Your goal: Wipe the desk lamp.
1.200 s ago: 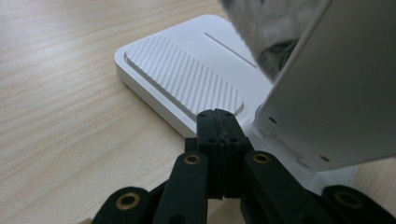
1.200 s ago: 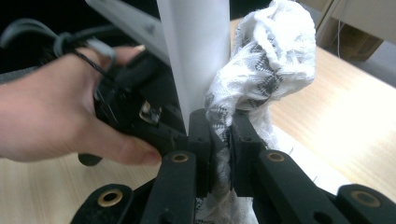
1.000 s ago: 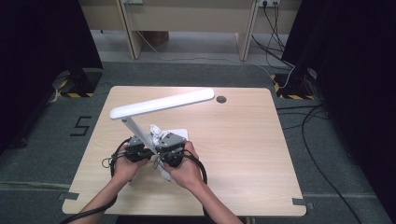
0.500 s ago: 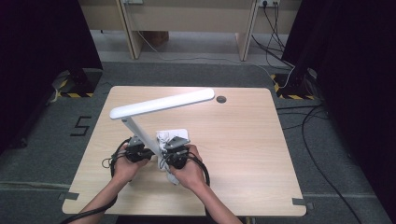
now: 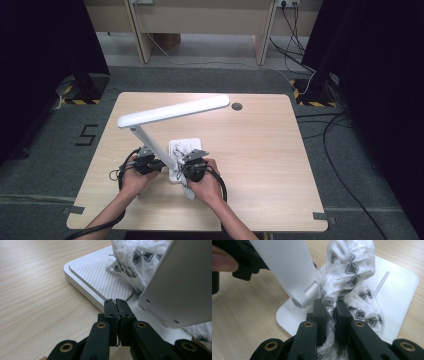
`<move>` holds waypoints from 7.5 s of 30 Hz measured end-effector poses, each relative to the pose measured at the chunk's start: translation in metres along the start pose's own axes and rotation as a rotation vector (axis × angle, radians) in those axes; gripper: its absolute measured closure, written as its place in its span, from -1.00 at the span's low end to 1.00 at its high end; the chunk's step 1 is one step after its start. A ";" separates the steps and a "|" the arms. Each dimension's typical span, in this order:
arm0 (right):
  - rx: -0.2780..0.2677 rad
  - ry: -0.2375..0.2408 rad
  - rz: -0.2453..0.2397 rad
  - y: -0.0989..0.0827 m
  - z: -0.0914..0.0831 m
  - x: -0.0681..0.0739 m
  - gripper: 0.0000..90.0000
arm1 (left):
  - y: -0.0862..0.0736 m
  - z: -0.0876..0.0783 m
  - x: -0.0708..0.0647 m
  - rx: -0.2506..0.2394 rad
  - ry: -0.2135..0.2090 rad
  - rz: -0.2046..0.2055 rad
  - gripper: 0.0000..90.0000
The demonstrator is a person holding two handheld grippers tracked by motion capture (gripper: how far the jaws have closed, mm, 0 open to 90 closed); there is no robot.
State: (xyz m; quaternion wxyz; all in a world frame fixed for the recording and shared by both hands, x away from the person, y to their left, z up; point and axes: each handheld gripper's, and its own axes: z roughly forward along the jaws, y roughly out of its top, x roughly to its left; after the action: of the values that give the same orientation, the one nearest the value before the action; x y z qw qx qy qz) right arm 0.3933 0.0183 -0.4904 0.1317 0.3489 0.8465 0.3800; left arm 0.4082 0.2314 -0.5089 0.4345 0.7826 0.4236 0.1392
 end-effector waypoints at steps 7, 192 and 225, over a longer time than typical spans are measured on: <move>0.018 -0.076 0.033 -0.005 -0.009 -0.022 0.83 | 0.001 -0.002 0.000 -0.001 -0.001 -0.001 0.91; 0.063 0.217 -0.300 -0.009 -0.028 0.058 0.45 | -0.026 -0.063 -0.025 0.025 -0.306 -0.290 0.86; -0.018 -0.051 -0.041 -0.011 -0.004 -0.033 0.63 | 0.031 0.002 0.037 -0.149 0.028 -0.390 0.87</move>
State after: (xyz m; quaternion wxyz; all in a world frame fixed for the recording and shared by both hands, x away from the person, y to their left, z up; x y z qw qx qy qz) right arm 0.4099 -0.0119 -0.4969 0.1640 0.3397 0.8464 0.3759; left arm 0.4478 0.2511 -0.4908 0.5041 0.6493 0.5616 0.0941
